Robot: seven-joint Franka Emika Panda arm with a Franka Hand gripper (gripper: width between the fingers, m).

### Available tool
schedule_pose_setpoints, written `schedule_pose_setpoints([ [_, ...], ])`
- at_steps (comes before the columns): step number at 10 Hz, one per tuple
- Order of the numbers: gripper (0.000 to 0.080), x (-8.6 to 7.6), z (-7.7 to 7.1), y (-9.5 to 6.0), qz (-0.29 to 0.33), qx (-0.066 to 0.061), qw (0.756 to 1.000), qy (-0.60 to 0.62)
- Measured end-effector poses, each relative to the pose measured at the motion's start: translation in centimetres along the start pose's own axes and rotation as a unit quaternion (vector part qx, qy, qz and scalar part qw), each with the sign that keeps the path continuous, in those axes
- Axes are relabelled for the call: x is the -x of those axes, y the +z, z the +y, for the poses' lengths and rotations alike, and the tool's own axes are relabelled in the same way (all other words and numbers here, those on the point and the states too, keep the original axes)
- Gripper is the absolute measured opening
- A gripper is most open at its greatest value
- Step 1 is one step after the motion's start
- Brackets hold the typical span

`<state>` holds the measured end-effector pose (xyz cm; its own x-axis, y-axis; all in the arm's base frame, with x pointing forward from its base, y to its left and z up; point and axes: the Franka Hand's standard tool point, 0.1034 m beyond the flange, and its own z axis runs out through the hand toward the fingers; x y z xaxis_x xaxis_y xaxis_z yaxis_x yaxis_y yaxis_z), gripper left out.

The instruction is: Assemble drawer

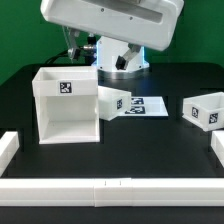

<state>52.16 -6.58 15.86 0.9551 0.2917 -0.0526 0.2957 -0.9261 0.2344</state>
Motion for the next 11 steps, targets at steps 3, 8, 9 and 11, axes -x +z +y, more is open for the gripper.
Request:
schedule_pose_setpoints([
  [3,0.0649,5.3,3.3,1.4,0.098,-0.050,0.994,-0.009],
  [8,0.0649,5.9,3.7,2.0,0.107,-0.050,0.993,-0.003],
  [9,0.0649,7.5,5.0,3.0,0.089,-0.093,0.991,0.041],
  [11,0.0649,9.0,7.0,5.4,0.066,-0.108,0.990,0.066],
])
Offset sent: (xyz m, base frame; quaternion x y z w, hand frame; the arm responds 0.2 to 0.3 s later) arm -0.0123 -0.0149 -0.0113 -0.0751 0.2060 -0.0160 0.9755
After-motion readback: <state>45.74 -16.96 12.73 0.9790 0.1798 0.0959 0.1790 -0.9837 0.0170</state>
